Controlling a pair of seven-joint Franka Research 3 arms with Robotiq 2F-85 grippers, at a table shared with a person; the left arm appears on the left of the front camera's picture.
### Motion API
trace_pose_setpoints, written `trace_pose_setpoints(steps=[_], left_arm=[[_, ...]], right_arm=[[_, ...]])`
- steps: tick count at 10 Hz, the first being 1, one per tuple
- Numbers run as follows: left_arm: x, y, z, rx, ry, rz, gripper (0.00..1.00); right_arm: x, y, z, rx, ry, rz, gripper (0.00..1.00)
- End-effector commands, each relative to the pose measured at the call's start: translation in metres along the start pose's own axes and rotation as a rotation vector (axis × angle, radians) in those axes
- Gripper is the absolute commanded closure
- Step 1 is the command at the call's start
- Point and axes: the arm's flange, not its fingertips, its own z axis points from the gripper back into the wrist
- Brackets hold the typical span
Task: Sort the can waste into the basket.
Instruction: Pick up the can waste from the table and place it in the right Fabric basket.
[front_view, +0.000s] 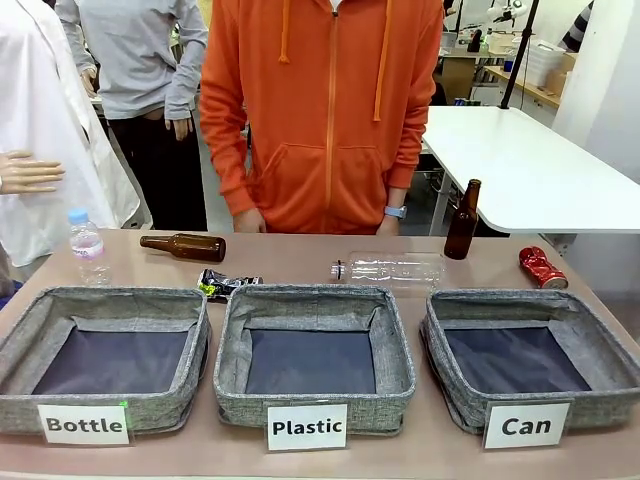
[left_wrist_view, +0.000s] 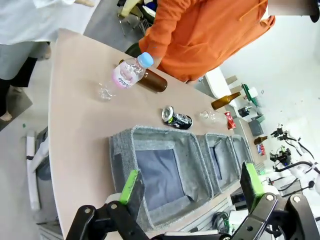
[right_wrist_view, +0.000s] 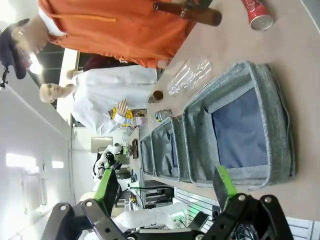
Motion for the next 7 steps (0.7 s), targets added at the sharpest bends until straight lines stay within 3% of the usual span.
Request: trace_pose_setpoints(steps=[1, 3, 4, 5, 7], left_arm=[[0.002, -0.001, 0.002, -0.01, -0.012, -0.028, 0.0], [0.002, -0.001, 0.002, -0.01, -0.012, -0.028, 0.0], [0.002, -0.001, 0.002, -0.01, -0.012, -0.028, 0.0], [0.002, -0.001, 0.002, -0.01, -0.012, -0.028, 0.0], [0.002, -0.001, 0.002, -0.01, -0.012, -0.028, 0.0]], right_arm=[[0.001, -0.002, 0.005, 0.015, 0.002, 0.024, 0.0], [-0.001, 0.001, -0.001, 0.001, 0.007, 0.0, 0.0], [0.007, 0.012, -0.006, -0.027, 0.096, 0.112, 0.0], [0.022, 0.032, -0.023, -0.177, 0.175, 0.222, 0.0], [0.059, 0.06, -0.058, -0.421, 0.189, 0.27, 0.0]])
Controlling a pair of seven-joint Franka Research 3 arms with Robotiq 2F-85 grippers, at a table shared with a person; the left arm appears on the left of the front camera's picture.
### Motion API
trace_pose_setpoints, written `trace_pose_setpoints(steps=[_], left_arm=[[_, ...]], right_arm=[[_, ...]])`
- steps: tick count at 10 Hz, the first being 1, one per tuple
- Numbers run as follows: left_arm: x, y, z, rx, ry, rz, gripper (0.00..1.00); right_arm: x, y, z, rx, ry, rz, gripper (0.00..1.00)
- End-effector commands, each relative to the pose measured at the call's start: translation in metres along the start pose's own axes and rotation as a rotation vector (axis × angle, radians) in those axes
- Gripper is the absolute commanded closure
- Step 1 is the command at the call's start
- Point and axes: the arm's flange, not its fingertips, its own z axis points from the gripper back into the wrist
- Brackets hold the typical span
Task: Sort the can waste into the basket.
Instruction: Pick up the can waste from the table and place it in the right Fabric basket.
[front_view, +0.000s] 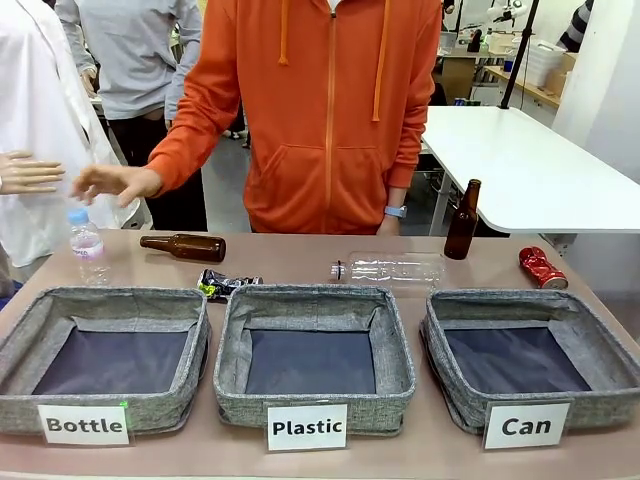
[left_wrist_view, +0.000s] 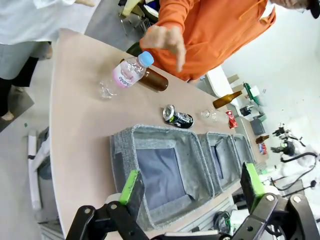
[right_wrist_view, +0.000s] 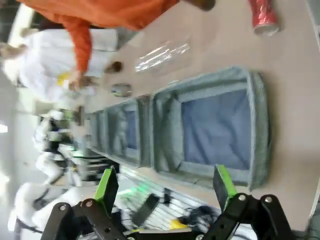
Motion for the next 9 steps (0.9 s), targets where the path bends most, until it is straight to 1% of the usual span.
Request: trace_pose_setpoints(steps=[1, 2, 4, 5, 6, 7, 8, 9], left_arm=[[0.002, 0.001, 0.002, -0.018, -0.015, -0.024, 0.0], [0.002, 0.001, 0.002, -0.018, -0.015, -0.024, 0.0], [0.002, 0.001, 0.002, -0.018, -0.015, -0.024, 0.0], [0.002, 0.001, 0.002, -0.018, -0.015, -0.024, 0.0], [0.002, 0.001, 0.002, -0.018, -0.015, -0.024, 0.0], [0.002, 0.001, 0.002, -0.018, -0.015, -0.024, 0.0], [0.002, 0.001, 0.002, -0.018, -0.015, -0.024, 0.0], [0.002, 0.001, 0.002, -0.018, -0.015, -0.024, 0.0]], right_arm=[[0.041, 0.014, -0.022, -0.309, 0.035, 0.083, 0.0], [0.064, 0.03, -0.042, -0.465, 0.034, 0.123, 0.0], [0.092, 0.051, -0.08, -0.725, 0.029, 0.227, 0.0], [0.096, 0.056, -0.095, -0.8, 0.036, 0.28, 0.0], [0.093, 0.058, -0.099, -0.78, 0.039, 0.309, 0.0], [0.08, 0.059, -0.081, -0.652, -0.004, 0.308, 0.0], [0.1, 0.062, -0.102, -0.75, 0.024, 0.325, 0.0], [0.1, 0.062, -0.102, -0.75, 0.024, 0.325, 0.0]])
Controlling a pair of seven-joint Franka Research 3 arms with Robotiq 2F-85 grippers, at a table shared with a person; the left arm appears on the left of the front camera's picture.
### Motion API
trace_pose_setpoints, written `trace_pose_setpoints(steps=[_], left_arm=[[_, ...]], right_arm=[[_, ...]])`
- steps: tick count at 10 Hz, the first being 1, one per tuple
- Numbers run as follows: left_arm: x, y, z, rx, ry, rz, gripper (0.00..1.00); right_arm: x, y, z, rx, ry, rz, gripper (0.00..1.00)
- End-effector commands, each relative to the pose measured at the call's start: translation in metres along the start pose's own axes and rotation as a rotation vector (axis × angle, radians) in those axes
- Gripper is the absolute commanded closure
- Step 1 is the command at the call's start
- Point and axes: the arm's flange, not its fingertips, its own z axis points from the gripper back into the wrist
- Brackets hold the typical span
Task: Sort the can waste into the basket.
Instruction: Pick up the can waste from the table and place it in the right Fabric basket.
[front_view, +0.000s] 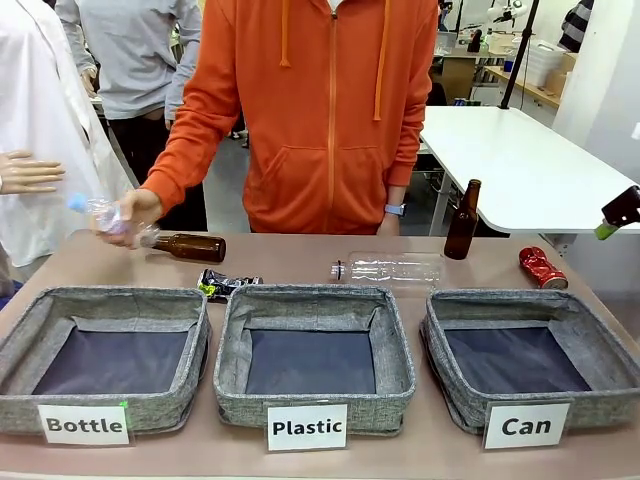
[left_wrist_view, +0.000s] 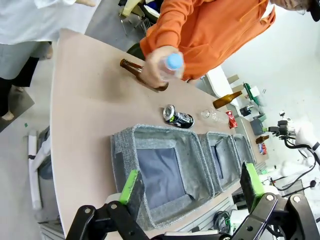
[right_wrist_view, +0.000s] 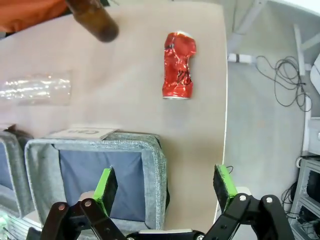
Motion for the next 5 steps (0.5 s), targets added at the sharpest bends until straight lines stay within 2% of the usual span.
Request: trace_pose_setpoints(steps=[1, 2, 3, 5], left_arm=[[0.002, 0.001, 0.001, -0.018, -0.015, -0.024, 0.0], [0.002, 0.001, 0.001, -0.018, -0.015, -0.024, 0.0], [0.002, 0.001, 0.001, -0.018, -0.015, -0.024, 0.0], [0.002, 0.001, 0.001, -0.018, -0.015, -0.024, 0.0]], right_arm=[[-0.001, 0.0, 0.001, -0.004, -0.001, -0.001, 0.0], [-0.011, 0.009, -0.005, -0.136, 0.041, -0.057, 0.0], [0.002, 0.007, -0.013, -0.155, 0.057, -0.009, 0.0], [0.061, -0.005, -0.039, -0.149, 0.101, 0.04, 0.0]])
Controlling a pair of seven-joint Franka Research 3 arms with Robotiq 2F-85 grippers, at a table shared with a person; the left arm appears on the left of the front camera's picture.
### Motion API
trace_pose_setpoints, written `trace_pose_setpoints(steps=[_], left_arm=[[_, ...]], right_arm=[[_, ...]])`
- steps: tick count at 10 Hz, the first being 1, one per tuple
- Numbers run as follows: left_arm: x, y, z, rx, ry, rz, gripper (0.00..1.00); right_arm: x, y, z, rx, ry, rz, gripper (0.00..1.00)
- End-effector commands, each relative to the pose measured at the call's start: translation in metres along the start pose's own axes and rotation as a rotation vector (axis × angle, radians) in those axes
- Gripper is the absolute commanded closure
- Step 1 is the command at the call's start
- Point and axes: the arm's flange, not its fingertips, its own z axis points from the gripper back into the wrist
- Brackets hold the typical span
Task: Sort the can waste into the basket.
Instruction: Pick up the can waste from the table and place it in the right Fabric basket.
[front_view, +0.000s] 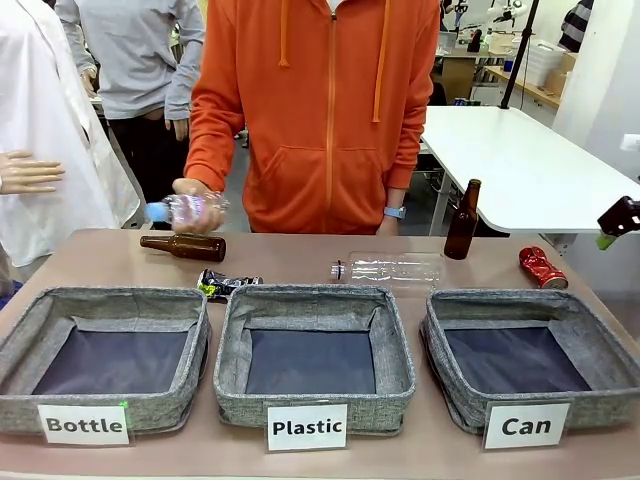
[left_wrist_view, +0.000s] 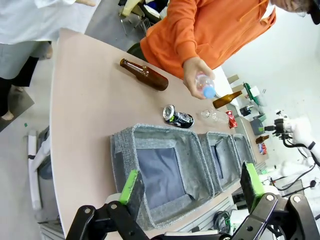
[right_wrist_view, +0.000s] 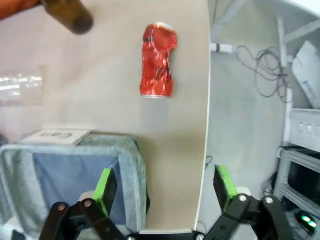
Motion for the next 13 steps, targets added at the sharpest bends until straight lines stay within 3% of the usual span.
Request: trace_pose_setpoints(steps=[1, 3, 8, 10, 13], left_arm=[[0.002, 0.001, 0.001, -0.018, -0.015, -0.024, 0.0], [0.002, 0.001, 0.001, -0.018, -0.015, -0.024, 0.0], [0.002, 0.001, 0.001, -0.018, -0.015, -0.024, 0.0], [0.002, 0.001, 0.001, -0.018, -0.015, -0.024, 0.0], [0.002, 0.001, 0.001, -0.018, -0.015, -0.024, 0.0]], right_arm=[[0.061, -0.008, -0.031, -0.03, 0.056, 0.018, 0.0], [0.085, -0.006, -0.065, 0.009, 0.12, 0.094, 0.0], [0.117, 0.009, -0.153, 0.053, 0.139, 0.176, 0.0], [0.13, 0.015, -0.182, -0.044, 0.131, 0.177, 0.0], [0.138, 0.017, -0.202, -0.035, 0.175, 0.168, 0.0]])
